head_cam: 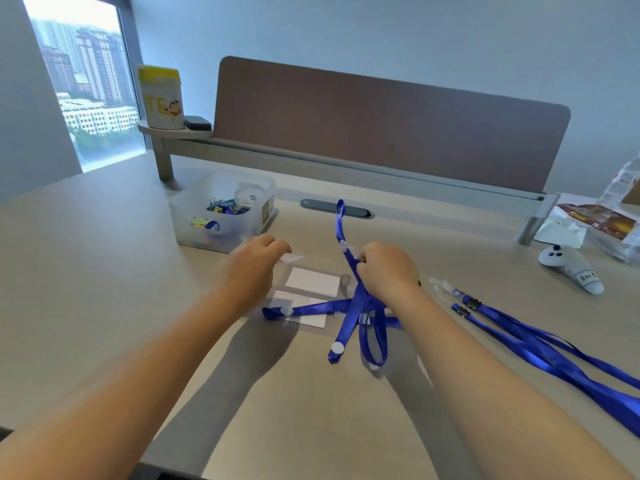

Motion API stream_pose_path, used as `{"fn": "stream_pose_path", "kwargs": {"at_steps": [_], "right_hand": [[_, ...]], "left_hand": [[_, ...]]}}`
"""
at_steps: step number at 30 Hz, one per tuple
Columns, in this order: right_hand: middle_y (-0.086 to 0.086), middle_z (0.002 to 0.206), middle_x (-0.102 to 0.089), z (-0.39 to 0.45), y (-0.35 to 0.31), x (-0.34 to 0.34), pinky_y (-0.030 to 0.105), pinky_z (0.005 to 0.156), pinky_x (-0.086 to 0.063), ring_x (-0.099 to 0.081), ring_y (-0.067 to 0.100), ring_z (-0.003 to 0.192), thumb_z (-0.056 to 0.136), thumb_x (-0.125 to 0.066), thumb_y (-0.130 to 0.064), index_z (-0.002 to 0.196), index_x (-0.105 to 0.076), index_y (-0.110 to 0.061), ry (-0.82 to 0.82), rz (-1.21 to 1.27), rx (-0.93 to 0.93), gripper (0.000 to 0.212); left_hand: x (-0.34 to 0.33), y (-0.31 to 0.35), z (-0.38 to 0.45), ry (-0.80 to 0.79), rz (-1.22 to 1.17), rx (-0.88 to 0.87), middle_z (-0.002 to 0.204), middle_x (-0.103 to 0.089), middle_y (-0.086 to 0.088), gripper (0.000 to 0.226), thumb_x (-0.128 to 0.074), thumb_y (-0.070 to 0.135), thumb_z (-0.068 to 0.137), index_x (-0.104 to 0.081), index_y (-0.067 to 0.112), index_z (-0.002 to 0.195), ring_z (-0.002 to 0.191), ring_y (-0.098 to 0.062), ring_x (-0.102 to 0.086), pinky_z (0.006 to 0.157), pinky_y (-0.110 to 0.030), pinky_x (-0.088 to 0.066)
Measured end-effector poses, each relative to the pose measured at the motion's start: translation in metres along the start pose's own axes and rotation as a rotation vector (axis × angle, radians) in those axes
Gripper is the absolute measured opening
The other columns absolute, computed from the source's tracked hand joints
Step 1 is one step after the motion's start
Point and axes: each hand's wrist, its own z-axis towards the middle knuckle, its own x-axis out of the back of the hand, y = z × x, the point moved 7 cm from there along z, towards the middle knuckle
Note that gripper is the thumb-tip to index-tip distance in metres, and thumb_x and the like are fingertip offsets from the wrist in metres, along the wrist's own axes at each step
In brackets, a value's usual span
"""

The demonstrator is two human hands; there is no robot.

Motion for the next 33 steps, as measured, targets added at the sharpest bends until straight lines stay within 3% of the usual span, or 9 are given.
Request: {"fn": "stream_pose_path", "kwargs": {"at_steps": [5,11,13,15,18,21,23,29,33], "right_hand": [[0.011,0.084,-0.061,0.02,-0.044,0.024,0.033,0.065,-0.044,-0.058,0.028,0.079,0.089,-0.044,-0.004,0.092,-0.063,-0.003,0.097,0.184,0.149,0.02],[0.022,0.072,-0.06,0.073,-0.112,0.031,0.03,0.06,-0.042,-0.055,0.033,0.068,0.08,-0.045,0.003,0.08,-0.064,0.011,0.185,0.524,0.191,0.021],[0.028,0.079,-0.067,0.097,-0.134,0.03,0.042,0.069,-0.055,-0.063,0.041,0.077,0.081,-0.045,0.002,0.081,-0.065,0.009,0.218,0.67,0.191,0.021],[0.023,0.082,-0.068,0.118,-0.154,0.031,0.052,0.077,-0.054,-0.063,0.04,0.08,0.085,-0.047,-0.001,0.088,-0.067,0.004,0.272,0.769,0.183,0.021],[0.017,0.093,-0.067,0.148,-0.175,0.038,0.046,0.081,-0.056,-0.062,0.028,0.084,0.092,-0.047,-0.007,0.103,-0.065,-0.001,0.38,0.906,0.137,0.022],[0.016,0.098,-0.067,0.17,-0.188,0.038,0.036,0.075,-0.057,-0.058,0.021,0.082,0.093,-0.047,-0.009,0.098,-0.063,-0.004,0.477,1.012,0.1,0.018],[0.011,0.092,-0.063,0.181,-0.196,0.02,0.027,0.064,-0.051,-0.054,0.018,0.081,0.094,-0.046,-0.01,0.099,-0.062,-0.003,0.461,0.958,0.115,0.018],[0.024,0.088,-0.063,0.188,-0.213,-0.05,0.028,0.055,-0.029,-0.043,0.028,0.072,0.086,-0.039,0.003,0.089,-0.065,0.008,0.209,0.419,0.224,0.026],[0.021,0.111,-0.063,0.184,-0.222,-0.069,0.034,0.07,-0.041,-0.048,0.031,0.083,0.086,-0.043,0.006,0.104,-0.065,-0.001,-0.032,0.103,0.308,0.03]], "left_hand": [[0.028,-0.035,0.005,0.075,-0.023,0.097,0.125,-0.057,-0.015,0.03,-0.047,0.003,0.089,-0.053,0.006,0.118,0.112,-0.032,-0.053,0.093,-0.038,-0.046],[0.049,-0.111,0.02,0.182,-0.175,0.289,0.112,-0.061,-0.021,0.023,-0.048,0.0,0.087,-0.059,0.001,0.107,0.094,-0.037,-0.058,0.077,-0.035,-0.047],[0.051,-0.136,0.029,0.216,-0.216,0.342,0.108,-0.062,-0.021,0.025,-0.046,-0.004,0.085,-0.06,0.002,0.106,0.09,-0.031,-0.058,0.074,-0.029,-0.042],[0.053,-0.158,0.037,0.241,-0.225,0.37,0.107,-0.063,-0.02,0.028,-0.044,-0.006,0.085,-0.06,0.003,0.107,0.084,-0.022,-0.052,0.073,-0.024,-0.039],[0.057,-0.185,0.047,0.282,-0.224,0.393,0.11,-0.062,-0.018,0.029,-0.043,-0.006,0.086,-0.059,0.003,0.108,0.085,-0.014,-0.046,0.075,-0.021,-0.038],[0.054,-0.202,0.053,0.297,-0.239,0.418,0.112,-0.062,-0.018,0.028,-0.044,-0.005,0.087,-0.058,0.003,0.109,0.087,-0.012,-0.046,0.078,-0.019,-0.038],[0.049,-0.21,0.055,0.297,-0.245,0.425,0.112,-0.061,-0.018,0.027,-0.044,-0.004,0.088,-0.058,0.003,0.11,0.088,-0.012,-0.046,0.078,-0.019,-0.038],[0.045,-0.219,0.053,0.347,-0.251,0.455,0.113,-0.062,-0.017,0.028,-0.044,-0.001,0.089,-0.053,0.003,0.115,0.09,-0.017,-0.049,0.078,-0.019,-0.037],[0.047,-0.217,0.052,0.373,-0.238,0.462,0.114,-0.063,-0.017,0.026,-0.046,0.003,0.089,-0.052,0.003,0.115,0.1,-0.026,-0.056,0.077,-0.02,-0.038]]}}
